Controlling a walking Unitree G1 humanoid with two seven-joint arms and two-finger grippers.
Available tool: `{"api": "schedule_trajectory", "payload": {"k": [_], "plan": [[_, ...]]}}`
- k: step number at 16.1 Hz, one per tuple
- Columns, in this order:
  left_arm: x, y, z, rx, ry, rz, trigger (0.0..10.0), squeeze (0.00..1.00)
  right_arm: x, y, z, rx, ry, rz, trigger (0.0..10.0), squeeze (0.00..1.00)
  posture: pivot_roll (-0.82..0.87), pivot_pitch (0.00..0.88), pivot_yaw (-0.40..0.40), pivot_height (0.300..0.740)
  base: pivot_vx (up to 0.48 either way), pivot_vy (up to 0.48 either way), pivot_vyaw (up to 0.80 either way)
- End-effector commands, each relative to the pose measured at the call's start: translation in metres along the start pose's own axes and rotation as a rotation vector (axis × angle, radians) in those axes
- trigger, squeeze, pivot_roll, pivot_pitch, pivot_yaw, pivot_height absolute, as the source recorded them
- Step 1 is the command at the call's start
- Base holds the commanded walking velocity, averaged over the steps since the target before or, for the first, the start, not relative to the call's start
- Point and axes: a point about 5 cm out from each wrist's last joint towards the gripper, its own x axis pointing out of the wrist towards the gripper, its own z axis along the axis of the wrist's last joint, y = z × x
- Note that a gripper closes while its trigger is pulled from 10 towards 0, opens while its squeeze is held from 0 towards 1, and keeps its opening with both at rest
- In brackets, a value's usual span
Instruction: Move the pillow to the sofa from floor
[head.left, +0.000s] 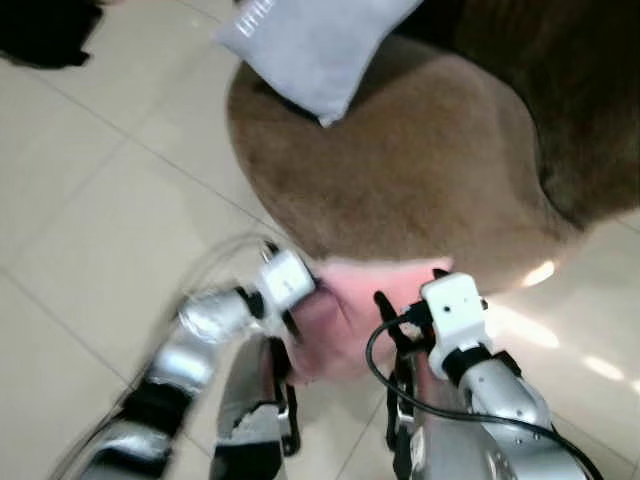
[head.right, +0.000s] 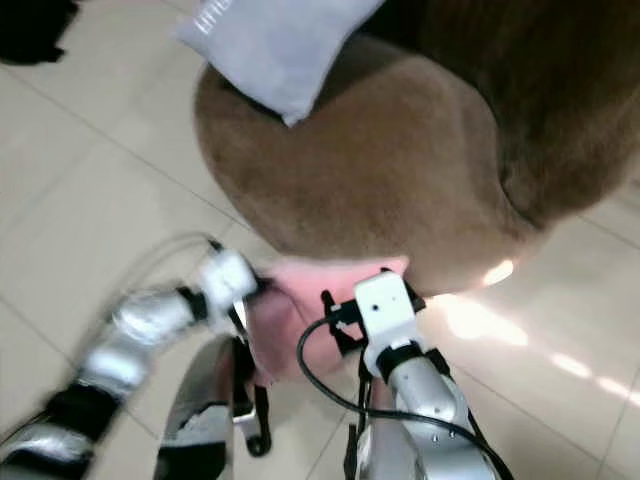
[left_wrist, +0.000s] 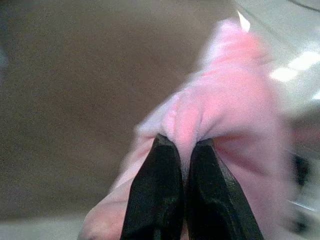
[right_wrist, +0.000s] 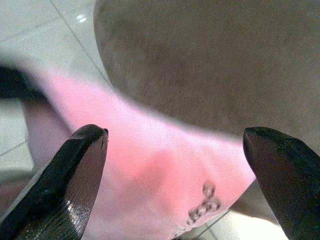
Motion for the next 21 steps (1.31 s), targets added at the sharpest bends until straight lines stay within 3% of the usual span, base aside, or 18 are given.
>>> {"api": "schedule_trajectory", "payload": {"k": [1, 3, 4, 6, 7, 8, 9, 13, 14, 15, 16, 18, 21], "plan": [[-0.003, 0.009, 0.023, 0.056, -0.087, 0.052, 0.0, 0.00, -0.003, 0.001, -0.007, 0.021, 0.021, 0.003, 10.0, 0.00, -0.11, 0.271, 0.100, 0.700, 0.000, 0.000, 0.00], [-0.026, 0.035, 0.064, 0.156, -0.154, 0.157, 0.0, 0.00, -0.002, -0.004, -0.007, 0.038, 0.004, -0.033, 10.0, 0.00, -0.09, 0.231, 0.104, 0.720, 0.000, 0.000, 0.00], [-0.031, 0.040, 0.076, 0.167, -0.178, 0.186, 0.0, 0.00, -0.001, -0.006, -0.007, 0.040, -0.001, -0.040, 10.0, 0.00, -0.08, 0.227, 0.104, 0.725, 0.000, 0.000, 0.00], [-0.050, 0.061, 0.134, 0.156, -0.343, 0.336, 0.0, 0.00, 0.004, -0.016, 0.002, 0.051, -0.062, -0.098, 10.0, 0.00, -0.05, 0.170, 0.106, 0.740, 0.000, 0.000, 0.00], [-0.053, 0.067, 0.142, 0.136, -0.363, 0.385, 0.0, 0.00, 0.006, -0.020, 0.006, 0.066, -0.084, -0.118, 10.0, 0.00, -0.05, 0.150, 0.105, 0.740, 0.000, 0.000, 0.00], [-0.061, 0.077, 0.146, 0.055, -0.378, 0.486, 0.0, 0.00, 0.008, -0.026, 0.016, 0.097, -0.129, -0.159, 10.0, 0.00, -0.03, 0.124, 0.102, 0.740, 0.000, 0.000, 0.00], [-0.064, 0.080, 0.138, -0.016, -0.366, 0.537, 0.0, 0.00, 0.011, -0.029, 0.022, 0.108, -0.153, -0.175, 10.0, 0.00, -0.03, 0.108, 0.097, 0.740, 0.000, 0.000, 0.00], [-0.063, 0.074, 0.106, -0.231, -0.301, 0.635, 0.0, 0.00, 0.027, -0.035, 0.037, 0.099, -0.211, -0.204, 10.0, 0.00, -0.04, 0.063, 0.069, 0.740, 0.000, 0.000, 0.00], [-0.062, 0.073, 0.091, -0.293, -0.235, 0.715, 0.5, 0.00, 0.032, -0.038, 0.040, 0.092, -0.205, -0.243, 10.0, 0.00, -0.05, 0.055, 0.065, 0.740, 0.000, 0.000, 0.00], [-0.061, 0.073, 0.085, -0.300, -0.201, 0.751, 2.8, 0.00, 0.035, -0.040, 0.042, 0.093, -0.201, -0.265, 10.0, 0.00, -0.05, 0.048, 0.065, 0.740, 0.000, 0.000, 0.00], [-0.058, 0.069, 0.072, -0.322, -0.099, 0.784, 10.0, 0.00, 0.038, -0.044, 0.046, 0.073, -0.202, -0.299, 10.0, 0.00, -0.04, 0.047, 0.061, 0.740, 0.000, 0.000, 0.00], [-0.052, 0.059, 0.063, -0.243, -0.071, 0.824, 10.0, 0.00, 0.039, -0.046, 0.053, 0.052, -0.211, -0.318, 10.0, 0.00, -0.05, 0.050, 0.060, 0.740, 0.000, 0.000, 0.00], [-0.049, 0.055, 0.059, -0.297, -0.101, 0.815, 10.0, 0.00, 0.038, -0.048, 0.056, 0.095, -0.213, -0.346, 10.0, 0.00, -0.06, 0.046, 0.059, 0.740, 0.000, 0.000, 0.00]]}}
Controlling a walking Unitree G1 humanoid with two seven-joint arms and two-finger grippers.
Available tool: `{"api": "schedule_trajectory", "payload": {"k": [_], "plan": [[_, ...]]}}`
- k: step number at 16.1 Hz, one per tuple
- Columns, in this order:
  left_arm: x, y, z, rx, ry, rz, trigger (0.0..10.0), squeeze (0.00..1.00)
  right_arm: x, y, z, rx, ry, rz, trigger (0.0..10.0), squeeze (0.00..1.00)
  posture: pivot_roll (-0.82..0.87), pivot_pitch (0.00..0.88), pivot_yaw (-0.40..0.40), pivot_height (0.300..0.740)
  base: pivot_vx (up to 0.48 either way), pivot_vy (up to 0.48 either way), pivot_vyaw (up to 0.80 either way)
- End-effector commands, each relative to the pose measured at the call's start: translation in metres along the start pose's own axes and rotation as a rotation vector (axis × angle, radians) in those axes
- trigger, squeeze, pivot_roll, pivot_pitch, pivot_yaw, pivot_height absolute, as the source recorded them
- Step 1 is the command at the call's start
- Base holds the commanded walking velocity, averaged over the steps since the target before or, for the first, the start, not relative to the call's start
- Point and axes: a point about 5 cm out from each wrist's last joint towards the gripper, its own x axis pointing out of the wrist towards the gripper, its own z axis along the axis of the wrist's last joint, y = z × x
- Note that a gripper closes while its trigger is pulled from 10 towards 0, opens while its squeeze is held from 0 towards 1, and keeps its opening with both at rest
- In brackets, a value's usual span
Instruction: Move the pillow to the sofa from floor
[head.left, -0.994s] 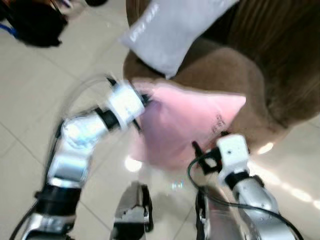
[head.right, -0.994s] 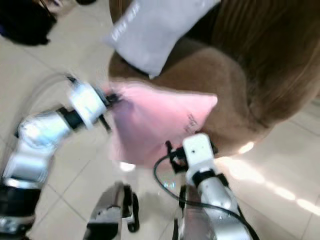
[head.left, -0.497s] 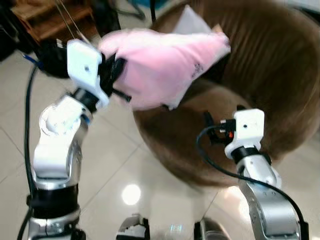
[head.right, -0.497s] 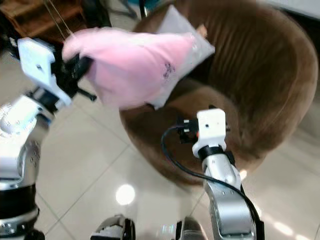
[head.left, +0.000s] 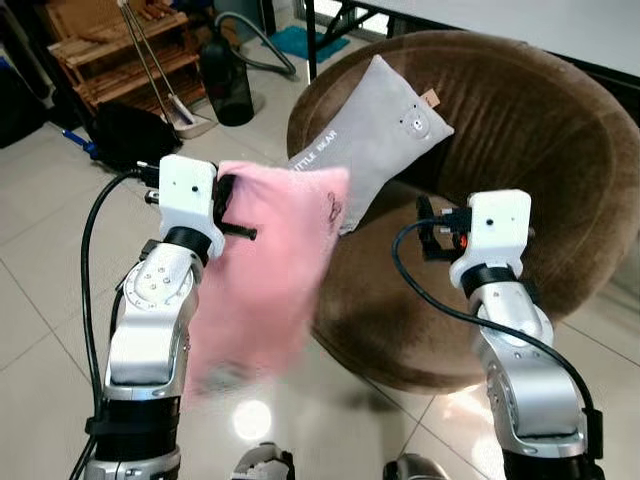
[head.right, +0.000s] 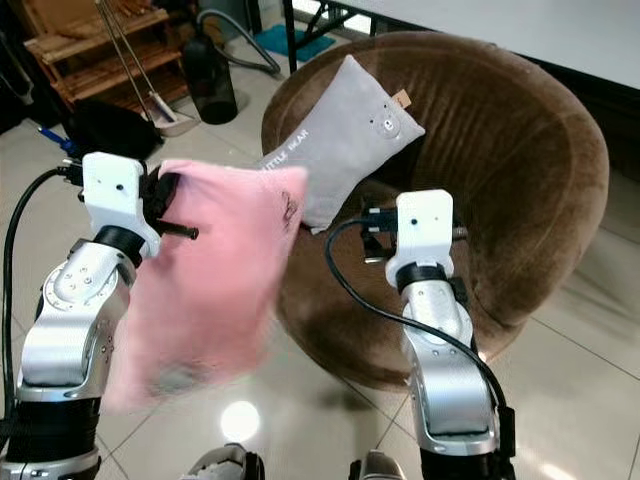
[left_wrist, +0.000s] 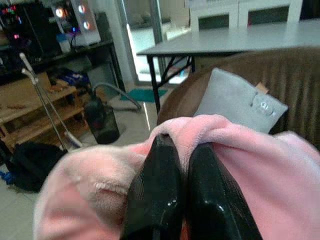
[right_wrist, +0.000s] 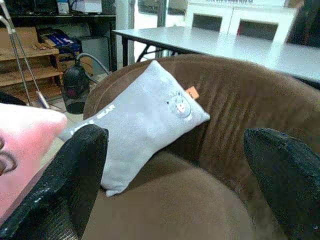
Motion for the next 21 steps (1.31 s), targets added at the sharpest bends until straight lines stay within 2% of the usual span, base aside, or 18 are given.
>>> {"api": "schedule_trajectory", "payload": {"k": [1, 3, 6, 11, 14, 20, 21], "plan": [[0.000, -0.004, 0.013, 0.027, -0.065, -0.024, 10.0, 0.00, 0.000, -0.003, 0.001, 0.034, 0.012, -0.017, 10.0, 0.00, -0.05, 0.045, 0.059, 0.740, 0.000, 0.000, 0.00], [0.003, -0.012, 0.015, 0.058, -0.082, -0.070, 10.0, 0.00, 0.001, -0.002, -0.001, 0.052, 0.019, -0.013, 10.0, 0.00, -0.05, 0.045, 0.062, 0.740, 0.291, 0.000, -0.42], [0.006, -0.016, 0.014, 0.070, -0.086, -0.090, 10.0, 0.00, 0.001, 0.001, -0.003, 0.064, 0.031, -0.003, 10.0, 0.00, -0.05, 0.049, 0.059, 0.740, 0.333, 0.000, -0.43], [0.004, -0.017, 0.012, 0.081, -0.078, -0.093, 10.0, 0.00, 0.005, 0.001, -0.005, 0.061, 0.042, 0.019, 10.0, 0.00, -0.05, 0.055, 0.042, 0.740, 0.349, 0.000, -0.18], [0.003, -0.012, 0.010, 0.088, -0.070, -0.084, 10.0, 0.00, 0.006, 0.006, -0.006, 0.041, 0.046, 0.045, 10.0, 0.00, -0.05, 0.055, 0.038, 0.740, 0.368, 0.000, 0.00], [0.006, -0.014, 0.010, 0.101, -0.067, -0.117, 10.0, 0.00, 0.007, 0.004, -0.011, 0.057, 0.069, 0.020, 10.0, 0.00, -0.04, 0.055, 0.054, 0.740, 0.373, 0.000, 0.00], [0.006, -0.014, 0.010, 0.101, -0.067, -0.122, 10.0, 0.00, 0.007, 0.004, -0.012, 0.061, 0.071, 0.018, 10.0, 0.00, -0.04, 0.055, 0.056, 0.740, 0.390, 0.000, -0.80]]}}
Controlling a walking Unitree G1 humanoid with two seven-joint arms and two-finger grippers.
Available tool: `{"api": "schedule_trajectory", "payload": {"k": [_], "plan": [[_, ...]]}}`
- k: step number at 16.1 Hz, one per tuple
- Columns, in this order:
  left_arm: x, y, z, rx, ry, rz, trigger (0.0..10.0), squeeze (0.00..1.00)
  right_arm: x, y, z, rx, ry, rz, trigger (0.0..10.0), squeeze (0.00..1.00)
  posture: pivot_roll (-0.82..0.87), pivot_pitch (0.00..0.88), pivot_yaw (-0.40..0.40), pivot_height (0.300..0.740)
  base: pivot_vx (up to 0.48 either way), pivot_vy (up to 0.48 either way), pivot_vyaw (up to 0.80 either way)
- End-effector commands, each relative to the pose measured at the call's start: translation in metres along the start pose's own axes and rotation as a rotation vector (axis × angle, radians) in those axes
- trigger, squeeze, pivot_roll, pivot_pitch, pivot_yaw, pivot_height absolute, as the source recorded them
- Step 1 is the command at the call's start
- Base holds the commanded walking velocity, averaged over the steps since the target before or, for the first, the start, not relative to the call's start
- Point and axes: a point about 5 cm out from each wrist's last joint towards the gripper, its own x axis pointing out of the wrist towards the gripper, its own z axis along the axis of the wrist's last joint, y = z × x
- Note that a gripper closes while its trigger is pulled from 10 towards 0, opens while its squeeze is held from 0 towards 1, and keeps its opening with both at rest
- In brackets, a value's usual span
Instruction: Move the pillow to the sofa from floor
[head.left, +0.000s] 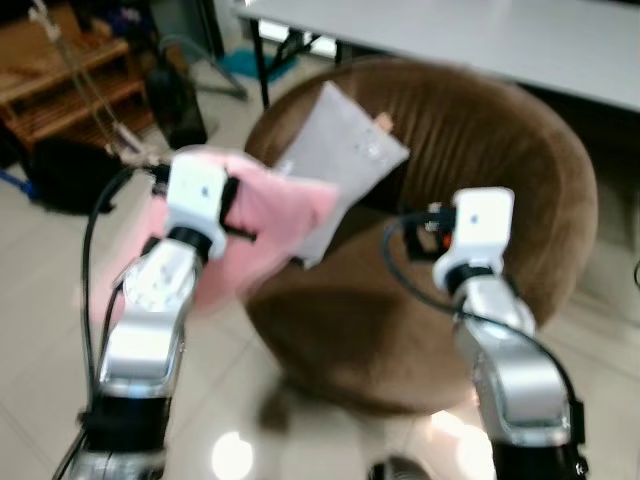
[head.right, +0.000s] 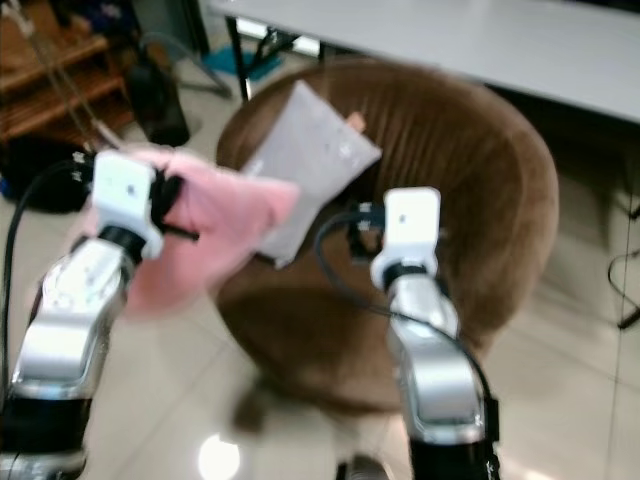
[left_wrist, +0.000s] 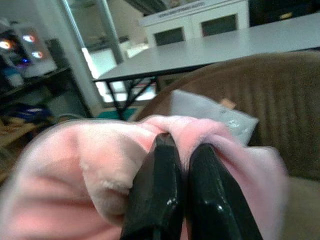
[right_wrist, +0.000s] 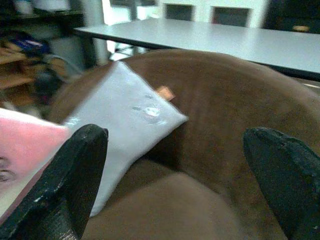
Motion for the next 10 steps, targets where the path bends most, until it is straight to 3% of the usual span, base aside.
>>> {"api": "schedule_trajectory", "payload": {"k": [1, 8, 10], "plan": [[0.002, -0.001, 0.016, 0.024, -0.077, -0.030, 10.0, 0.00, 0.000, -0.002, 0.000, 0.020, 0.000, -0.016, 10.0, 0.00, -0.04, 0.054, 0.060, 0.740, 0.401, 0.000, -0.80], [0.005, -0.008, 0.010, 0.003, -0.059, -0.091, 10.0, 0.00, -0.001, -0.003, -0.002, 0.030, 0.000, -0.031, 10.0, 0.00, -0.04, 0.054, 0.073, 0.740, 0.402, 0.000, -0.80], [0.005, -0.019, 0.003, -0.044, -0.032, -0.163, 10.0, 0.00, -0.001, -0.001, -0.002, 0.014, -0.003, -0.017, 10.0, 0.00, -0.04, 0.057, 0.074, 0.740, 0.174, 0.000, 0.00]]}}
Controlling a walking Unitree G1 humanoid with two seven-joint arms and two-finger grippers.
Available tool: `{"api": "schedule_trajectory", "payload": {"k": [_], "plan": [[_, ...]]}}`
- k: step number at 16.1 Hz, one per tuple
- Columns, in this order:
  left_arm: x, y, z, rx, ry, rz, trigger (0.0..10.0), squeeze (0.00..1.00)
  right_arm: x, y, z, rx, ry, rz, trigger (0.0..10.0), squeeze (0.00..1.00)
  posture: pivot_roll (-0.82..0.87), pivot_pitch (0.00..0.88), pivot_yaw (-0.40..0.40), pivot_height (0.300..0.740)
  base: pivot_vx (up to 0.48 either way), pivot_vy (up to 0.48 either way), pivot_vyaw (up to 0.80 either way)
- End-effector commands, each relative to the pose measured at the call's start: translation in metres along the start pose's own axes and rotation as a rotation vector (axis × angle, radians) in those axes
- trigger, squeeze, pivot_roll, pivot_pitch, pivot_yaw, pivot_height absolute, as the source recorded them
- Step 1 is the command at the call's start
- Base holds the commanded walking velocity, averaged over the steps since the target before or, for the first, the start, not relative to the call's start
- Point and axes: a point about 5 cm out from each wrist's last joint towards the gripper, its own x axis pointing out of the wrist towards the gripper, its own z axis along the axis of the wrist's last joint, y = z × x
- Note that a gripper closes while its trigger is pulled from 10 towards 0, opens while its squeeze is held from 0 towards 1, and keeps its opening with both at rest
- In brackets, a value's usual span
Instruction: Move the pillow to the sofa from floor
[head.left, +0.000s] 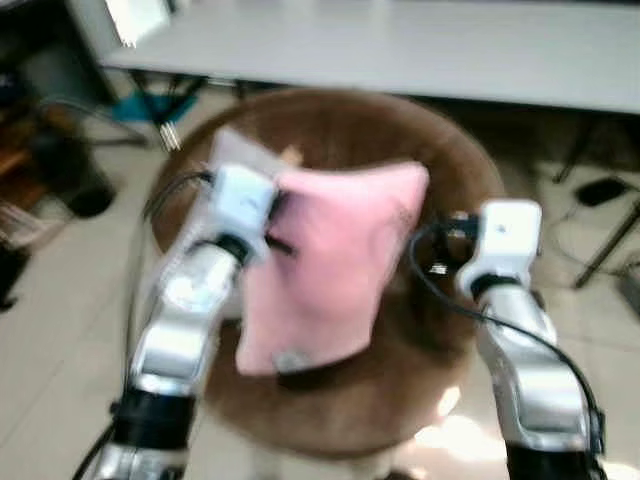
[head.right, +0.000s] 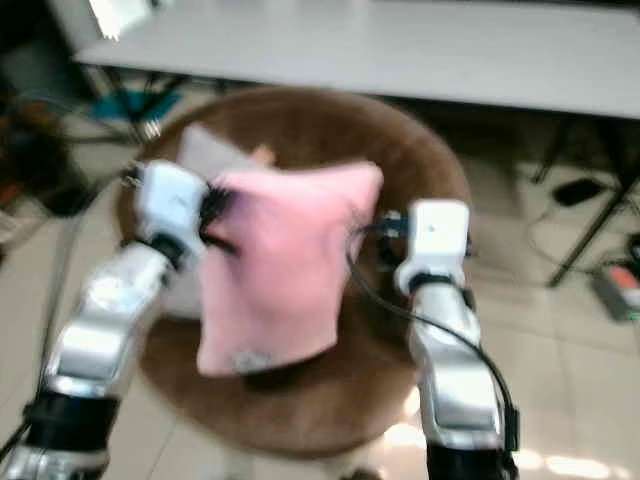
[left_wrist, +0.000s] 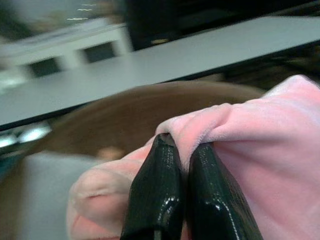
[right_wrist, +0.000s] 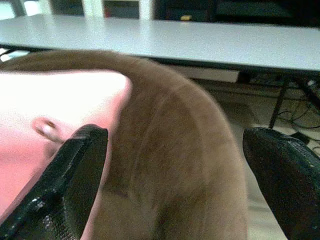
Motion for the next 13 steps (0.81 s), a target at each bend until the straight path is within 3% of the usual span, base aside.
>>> {"api": "schedule_trajectory", "payload": {"k": [1, 3, 5, 10, 13], "plan": [[-0.003, 0.009, 0.002, 0.012, -0.008, 0.016, 10.0, 0.00, -0.001, 0.014, 0.004, 0.010, -0.015, 0.053, 10.0, 0.00, -0.04, 0.060, 0.073, 0.740, 0.000, 0.000, 0.00], [0.008, 0.000, -0.004, 0.012, -0.002, -0.040, 10.0, 0.00, -0.002, 0.017, 0.004, 0.003, -0.014, 0.066, 10.0, 0.00, -0.05, 0.069, 0.070, 0.740, 0.000, 0.000, 0.00], [0.024, -0.004, -0.022, 0.031, 0.076, -0.075, 10.0, 0.00, -0.004, 0.017, 0.001, -0.013, -0.003, 0.071, 10.0, 0.00, -0.06, 0.087, 0.076, 0.740, 0.000, 0.000, 0.00], [0.046, 0.014, -0.051, 0.040, 0.241, 0.037, 10.0, 0.00, -0.012, 0.020, -0.003, -0.034, 0.025, 0.104, 10.0, 0.00, -0.09, 0.124, 0.078, 0.740, 0.000, 0.000, 0.00], [0.059, 0.019, -0.046, 0.051, 0.216, 0.054, 10.0, 0.00, -0.017, 0.020, -0.005, -0.040, 0.034, 0.112, 10.0, 0.00, -0.10, 0.140, 0.072, 0.740, 0.000, 0.000, 0.00]]}}
